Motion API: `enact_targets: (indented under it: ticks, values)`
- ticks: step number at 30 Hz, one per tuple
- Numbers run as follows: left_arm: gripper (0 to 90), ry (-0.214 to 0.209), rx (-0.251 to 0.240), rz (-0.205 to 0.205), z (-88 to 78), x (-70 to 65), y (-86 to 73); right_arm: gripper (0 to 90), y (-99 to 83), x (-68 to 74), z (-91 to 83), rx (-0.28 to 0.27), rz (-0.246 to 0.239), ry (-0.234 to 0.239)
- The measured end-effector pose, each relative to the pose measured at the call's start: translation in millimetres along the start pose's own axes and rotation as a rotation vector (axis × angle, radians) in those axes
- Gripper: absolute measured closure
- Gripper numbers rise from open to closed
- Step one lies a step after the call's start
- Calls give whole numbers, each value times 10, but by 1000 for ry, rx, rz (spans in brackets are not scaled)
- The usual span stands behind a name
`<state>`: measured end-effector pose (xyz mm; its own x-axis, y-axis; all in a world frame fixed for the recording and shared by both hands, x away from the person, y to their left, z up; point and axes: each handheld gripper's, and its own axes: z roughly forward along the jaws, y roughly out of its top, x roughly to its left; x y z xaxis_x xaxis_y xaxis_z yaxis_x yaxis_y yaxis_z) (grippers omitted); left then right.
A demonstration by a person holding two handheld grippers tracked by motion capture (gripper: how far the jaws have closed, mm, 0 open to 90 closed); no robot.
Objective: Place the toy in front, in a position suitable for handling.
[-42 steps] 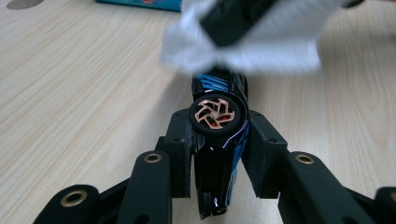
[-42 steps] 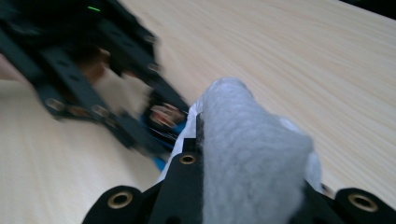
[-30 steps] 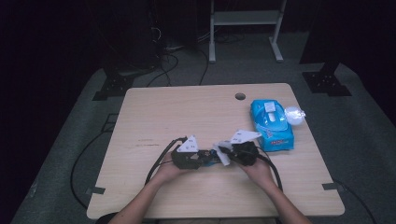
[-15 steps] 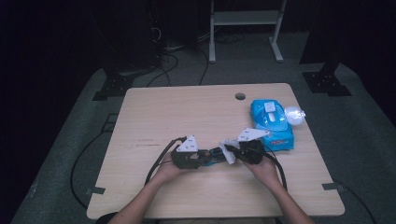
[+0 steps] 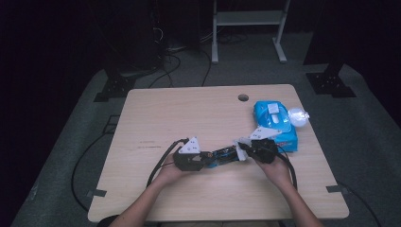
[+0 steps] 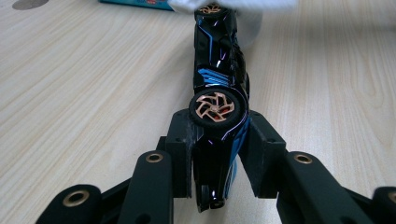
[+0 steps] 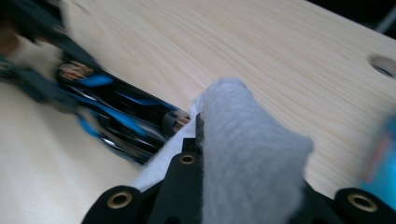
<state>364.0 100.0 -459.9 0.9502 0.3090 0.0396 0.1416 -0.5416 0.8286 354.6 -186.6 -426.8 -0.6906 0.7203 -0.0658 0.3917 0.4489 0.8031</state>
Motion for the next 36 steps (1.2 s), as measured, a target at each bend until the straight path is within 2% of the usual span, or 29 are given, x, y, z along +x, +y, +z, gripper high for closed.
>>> enact_targets:
  ticks: [2, 6, 9, 11, 13, 15, 18, 22, 24, 28, 30, 32, 33, 35, 36]
  values:
    - [659, 2, 1, 4, 0, -4, 1, 843, -39, -57, -6, -3, 44, 12]
    - [659, 0, -3, 0, 2, -3, -1, 842, 14, 18, -19, -55, 48, 79]
    - [660, -2, -2, 0, -1, 2, -3, 842, 42, 82, 5, -42, 18, 81]
    - [660, -1, -2, 1, -2, 1, -4, 843, 7, 35, 14, -33, 22, 64]
    - [660, -2, -4, -3, 0, 1, -6, 842, -17, -34, 4, -7, 28, 19]
    - [661, -3, -5, -1, 0, 2, -5, 842, -48, -58, -7, -19, 42, 31]
    - [661, -5, -5, -4, -1, 13, -8, 843, -21, -6, -2, -28, 27, 42]
    - [660, -9, -11, -9, 1, 23, -16, 844, 28, 17, 29, -34, 33, 65]
    - [660, -3, -15, -14, 8, 22, -12, 844, 68, 59, 65, -31, 28, 76]
    - [660, -3, -11, -17, 11, 30, -5, 845, 166, 224, 185, -33, 3, 134]
    - [660, -3, -11, -11, 15, 36, -5, 845, 227, 329, 257, -34, -6, 177]
    - [658, 1, -8, -11, 14, 37, -2, 848, 289, 460, 338, -30, -35, 209]
    - [660, 2, -9, -13, 14, 37, -3, 847, 323, 516, 358, -44, -42, 224]
    - [660, 2, -9, -10, 15, 34, -2, 847, 380, 610, 404, -58, -29, 293]
    - [660, 1, -8, -13, 11, 37, -4, 846, 402, 661, 425, -54, -50, 293]
